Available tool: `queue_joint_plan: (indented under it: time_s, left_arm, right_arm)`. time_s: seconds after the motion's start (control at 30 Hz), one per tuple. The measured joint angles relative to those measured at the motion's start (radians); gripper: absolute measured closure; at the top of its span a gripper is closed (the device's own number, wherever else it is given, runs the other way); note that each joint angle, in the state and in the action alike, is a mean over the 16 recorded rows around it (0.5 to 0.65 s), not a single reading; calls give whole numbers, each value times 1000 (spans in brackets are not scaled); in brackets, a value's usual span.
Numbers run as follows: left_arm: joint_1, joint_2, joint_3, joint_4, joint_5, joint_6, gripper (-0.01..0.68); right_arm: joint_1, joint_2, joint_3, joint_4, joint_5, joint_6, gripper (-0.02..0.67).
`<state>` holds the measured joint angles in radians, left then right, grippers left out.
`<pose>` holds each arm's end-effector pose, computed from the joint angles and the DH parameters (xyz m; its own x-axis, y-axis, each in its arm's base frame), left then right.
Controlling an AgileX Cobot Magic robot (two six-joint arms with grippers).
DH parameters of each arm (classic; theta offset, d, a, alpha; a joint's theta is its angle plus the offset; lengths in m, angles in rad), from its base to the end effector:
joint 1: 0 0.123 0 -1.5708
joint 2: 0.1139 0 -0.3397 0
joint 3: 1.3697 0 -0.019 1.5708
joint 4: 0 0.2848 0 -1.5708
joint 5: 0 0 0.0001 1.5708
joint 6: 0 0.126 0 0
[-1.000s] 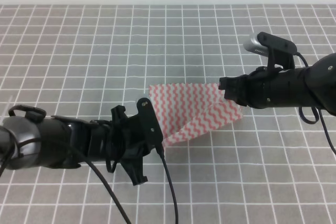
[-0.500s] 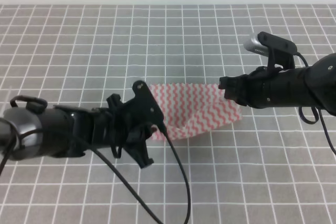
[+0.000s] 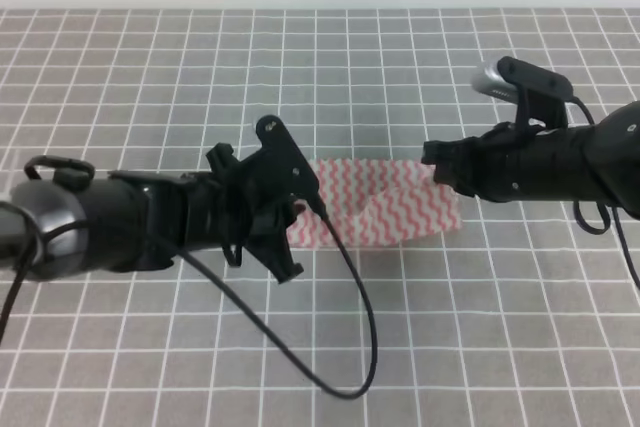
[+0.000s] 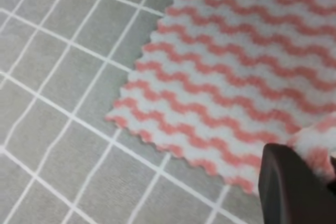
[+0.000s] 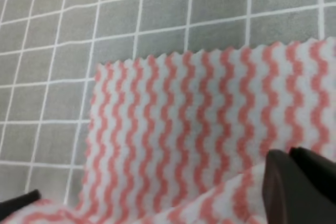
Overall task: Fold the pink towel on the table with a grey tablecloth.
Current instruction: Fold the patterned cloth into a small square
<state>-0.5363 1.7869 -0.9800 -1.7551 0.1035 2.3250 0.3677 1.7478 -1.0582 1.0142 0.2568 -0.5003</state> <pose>0.3653 -0.2321 0.1901 -0.1571 0.7169 -0.6793 0.7830 0.5096 0.3566 0.3949 0.1813 0.2197 -0.7917 0.1956 -0.5787 -0.1376 0.8659 0.4809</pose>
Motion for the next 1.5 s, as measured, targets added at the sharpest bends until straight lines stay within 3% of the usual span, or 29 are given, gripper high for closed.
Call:
queue_joint_plan:
  time_s: [1.5]
  left_arm:
    - [23,162,-149,0,-28,-33,676]
  right_arm:
    - [-56,156,-108,31,12,-3,664]
